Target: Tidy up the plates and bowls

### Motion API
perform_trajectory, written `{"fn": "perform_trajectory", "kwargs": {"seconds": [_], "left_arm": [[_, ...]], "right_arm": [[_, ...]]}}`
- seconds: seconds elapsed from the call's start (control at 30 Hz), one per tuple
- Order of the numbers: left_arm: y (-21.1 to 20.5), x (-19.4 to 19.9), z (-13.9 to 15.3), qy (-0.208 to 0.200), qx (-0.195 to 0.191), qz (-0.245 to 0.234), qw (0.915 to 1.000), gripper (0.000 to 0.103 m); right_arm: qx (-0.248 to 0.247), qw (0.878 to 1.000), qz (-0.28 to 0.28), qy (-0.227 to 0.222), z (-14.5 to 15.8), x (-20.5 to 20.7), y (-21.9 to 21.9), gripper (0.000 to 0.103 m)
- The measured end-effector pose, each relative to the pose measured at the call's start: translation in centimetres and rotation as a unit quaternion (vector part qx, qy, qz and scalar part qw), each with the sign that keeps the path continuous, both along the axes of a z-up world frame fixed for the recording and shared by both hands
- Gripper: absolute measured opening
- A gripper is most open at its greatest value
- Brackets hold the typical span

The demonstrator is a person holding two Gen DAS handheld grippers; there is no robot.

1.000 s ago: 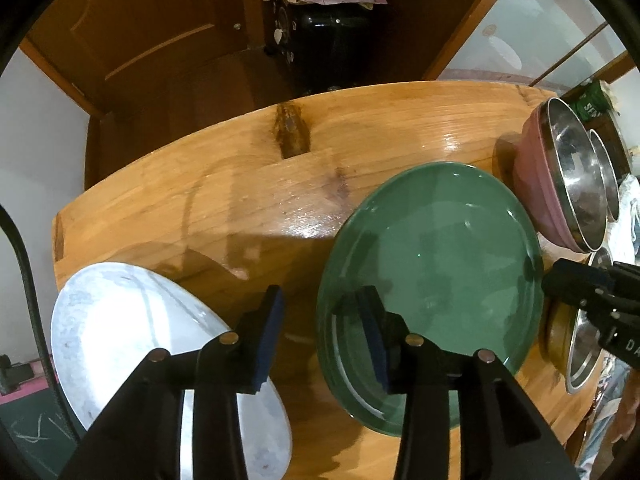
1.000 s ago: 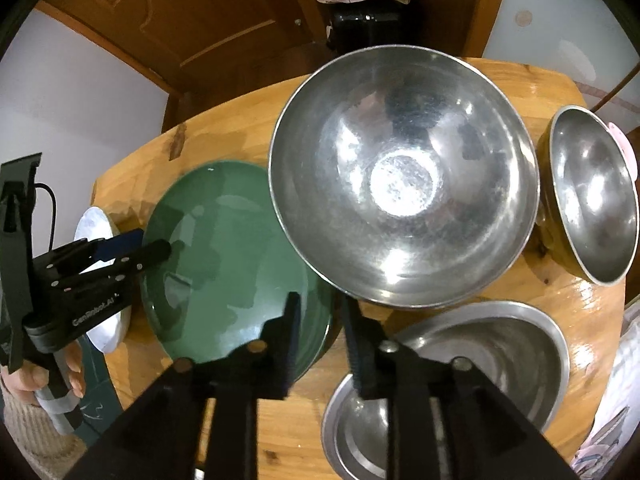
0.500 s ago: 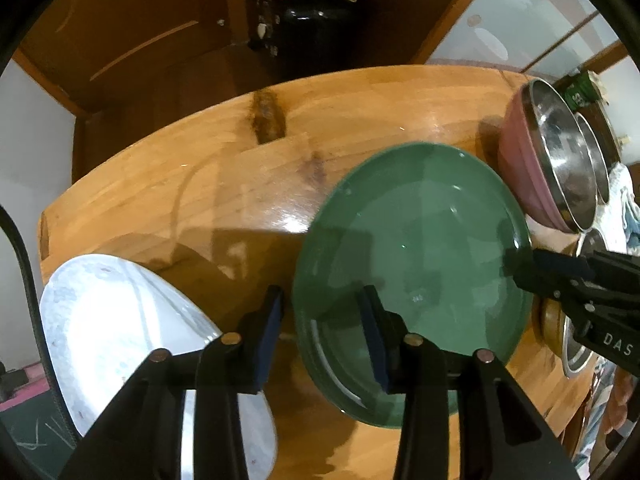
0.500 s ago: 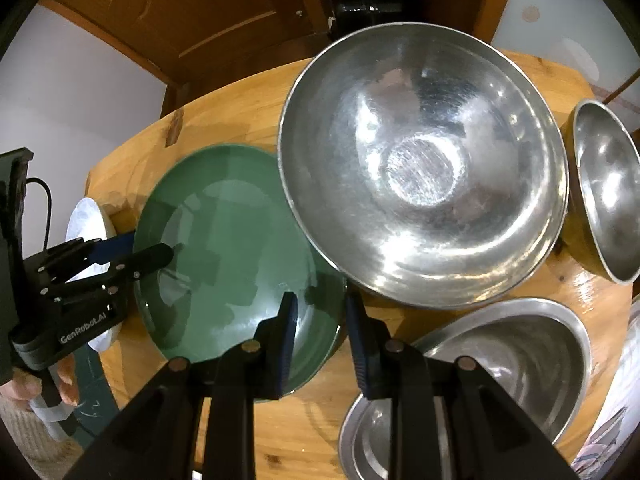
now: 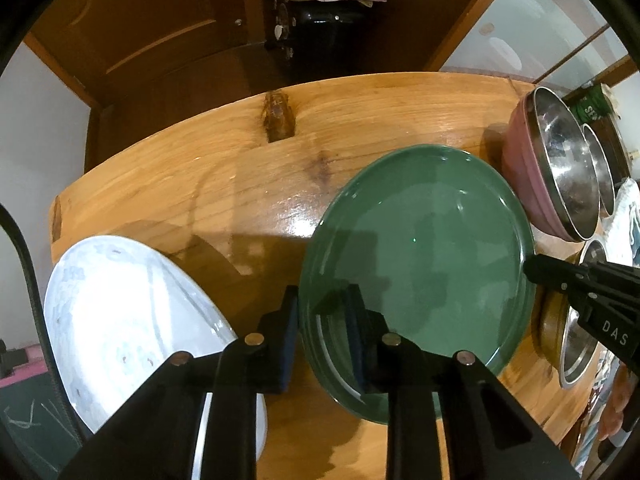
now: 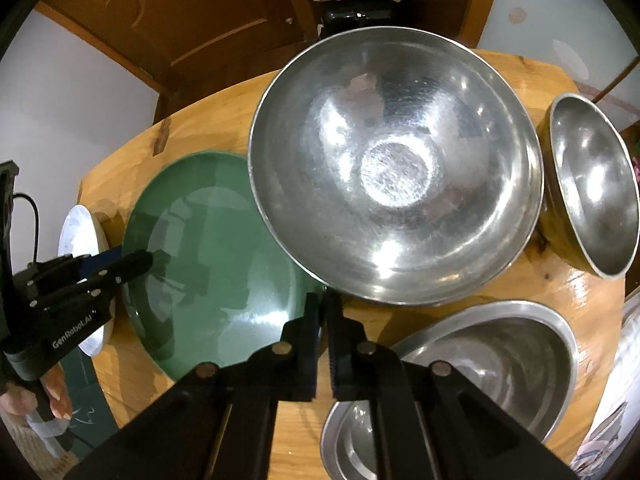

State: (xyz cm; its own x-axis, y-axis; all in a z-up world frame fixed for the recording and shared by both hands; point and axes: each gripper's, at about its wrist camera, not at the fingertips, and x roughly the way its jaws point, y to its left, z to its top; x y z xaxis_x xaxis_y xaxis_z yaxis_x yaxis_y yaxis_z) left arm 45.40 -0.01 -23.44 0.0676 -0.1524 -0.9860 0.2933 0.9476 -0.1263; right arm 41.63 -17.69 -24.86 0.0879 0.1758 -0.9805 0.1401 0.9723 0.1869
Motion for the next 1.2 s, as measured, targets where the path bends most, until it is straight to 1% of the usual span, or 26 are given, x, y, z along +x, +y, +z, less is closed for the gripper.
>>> {"fn": "perform_trajectory", "kwargs": {"seconds": [0.2, 0.47, 0.7, 0.9, 1.07, 1.2], "left_arm": [[0.2, -1.1, 0.9, -0.003, -0.006, 0.008, 0.9999, 0.016], [1.0, -2.4, 3.3, -0.015, -0.011, 0.025, 0.9995, 0.014], [1.9, -4.2, 5.5, -0.021, -0.011, 0.035, 0.9991, 0.014], [2.8, -8.7, 8.2, -0.029, -0.013, 0.044, 0.9986, 0.014], [3.6, -14.1, 10.0, -0.027, -0.018, 0.054, 0.998, 0.014], [4.1, -18.6, 11.4, -0.031, -0.014, 0.059, 0.9977, 0.015]], "right_arm": [[0.017, 1.0, -0.012, -0.004, 0.6, -0.7, -1.3, 0.003], [0.029, 0.999, -0.009, -0.019, 2.5, -1.4, -2.2, 0.003], [0.04, 0.999, -0.004, -0.029, 5.2, -3.7, -2.1, 0.003], [0.055, 0.998, 0.005, -0.038, 7.9, -7.0, -1.6, 0.003], [0.071, 0.996, 0.015, -0.045, 10.2, -11.6, -1.4, 0.003], [0.078, 0.995, 0.027, -0.047, 11.3, -15.9, -0.7, 0.003]]}}
